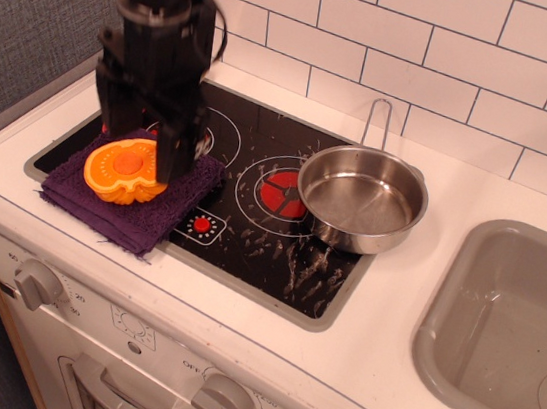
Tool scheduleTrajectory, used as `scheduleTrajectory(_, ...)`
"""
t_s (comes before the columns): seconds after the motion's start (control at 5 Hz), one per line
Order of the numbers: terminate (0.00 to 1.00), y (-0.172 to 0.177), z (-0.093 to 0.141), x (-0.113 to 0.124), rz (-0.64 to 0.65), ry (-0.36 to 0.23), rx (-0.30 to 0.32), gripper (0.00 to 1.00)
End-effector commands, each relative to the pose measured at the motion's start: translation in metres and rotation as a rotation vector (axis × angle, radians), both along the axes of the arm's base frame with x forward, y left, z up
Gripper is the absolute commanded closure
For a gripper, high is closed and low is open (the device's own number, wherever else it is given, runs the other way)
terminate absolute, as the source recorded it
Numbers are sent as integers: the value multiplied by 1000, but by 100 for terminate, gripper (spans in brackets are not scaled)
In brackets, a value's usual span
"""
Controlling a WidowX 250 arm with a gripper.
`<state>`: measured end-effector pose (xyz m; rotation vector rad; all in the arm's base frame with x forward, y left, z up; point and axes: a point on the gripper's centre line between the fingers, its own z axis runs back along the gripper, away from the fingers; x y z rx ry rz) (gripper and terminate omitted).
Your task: Put the orange in the pot.
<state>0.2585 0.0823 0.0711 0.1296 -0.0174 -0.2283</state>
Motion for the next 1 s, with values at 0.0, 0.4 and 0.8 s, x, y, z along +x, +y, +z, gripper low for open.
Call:
scheduleTrajectory(0.0,0,23,-24,-2,45,27,44,0)
scheduleTrajectory(0.4,0,35,-47,2,91,72,38,0)
scheduleTrajectory(0.8,0,27,-15,-1,108,-4,42,100)
